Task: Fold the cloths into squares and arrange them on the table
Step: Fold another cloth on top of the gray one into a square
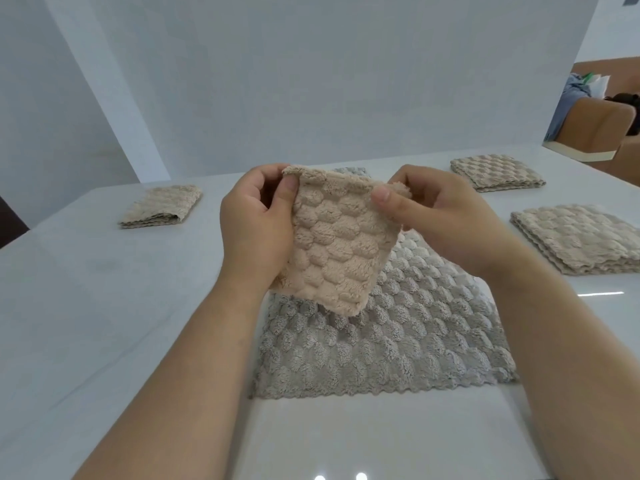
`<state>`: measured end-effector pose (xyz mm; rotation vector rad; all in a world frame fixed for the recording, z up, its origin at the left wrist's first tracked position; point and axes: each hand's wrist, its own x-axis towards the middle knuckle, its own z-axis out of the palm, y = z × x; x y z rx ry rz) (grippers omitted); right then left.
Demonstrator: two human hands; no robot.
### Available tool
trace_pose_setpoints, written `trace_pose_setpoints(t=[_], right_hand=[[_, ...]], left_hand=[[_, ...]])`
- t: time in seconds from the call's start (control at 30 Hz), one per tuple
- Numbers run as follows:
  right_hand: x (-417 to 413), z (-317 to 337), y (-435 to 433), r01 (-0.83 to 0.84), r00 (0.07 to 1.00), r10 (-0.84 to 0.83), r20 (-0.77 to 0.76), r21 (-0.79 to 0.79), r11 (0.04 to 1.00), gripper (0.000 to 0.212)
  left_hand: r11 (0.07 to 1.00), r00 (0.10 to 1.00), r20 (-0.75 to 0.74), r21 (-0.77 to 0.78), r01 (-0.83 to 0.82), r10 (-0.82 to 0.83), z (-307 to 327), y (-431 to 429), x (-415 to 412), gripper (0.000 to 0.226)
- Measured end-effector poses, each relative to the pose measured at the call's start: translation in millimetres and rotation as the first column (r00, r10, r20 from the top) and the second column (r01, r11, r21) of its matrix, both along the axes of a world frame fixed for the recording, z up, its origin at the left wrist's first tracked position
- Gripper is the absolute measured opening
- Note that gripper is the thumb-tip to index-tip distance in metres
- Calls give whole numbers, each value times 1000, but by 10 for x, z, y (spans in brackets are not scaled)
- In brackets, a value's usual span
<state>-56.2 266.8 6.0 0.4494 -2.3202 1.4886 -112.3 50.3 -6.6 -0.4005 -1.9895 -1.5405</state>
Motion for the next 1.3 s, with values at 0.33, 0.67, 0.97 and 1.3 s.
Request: trace_pose_setpoints(t=[0.33, 0.67, 0.97, 1.3], right_hand=[[-61, -77, -65, 286, 958, -285, -16, 80, 955, 37], [-81, -168, -174, 355, 925, -367, -104, -116, 928, 27], [-109, -190, -200, 365, 927, -373, -25, -160, 917, 41], [-265, -376, -367, 349, 919, -295, 262, -194, 917, 53]], left_hand=[[998, 996, 82, 59, 38, -42, -73, 15, -40, 7], [963, 888, 399, 226, 148, -230, -69, 76, -38, 69], [980, 869, 466, 178, 93, -167, -98, 185, 1, 39], [998, 975, 214, -15, -54, 56, -229, 204, -13, 38]])
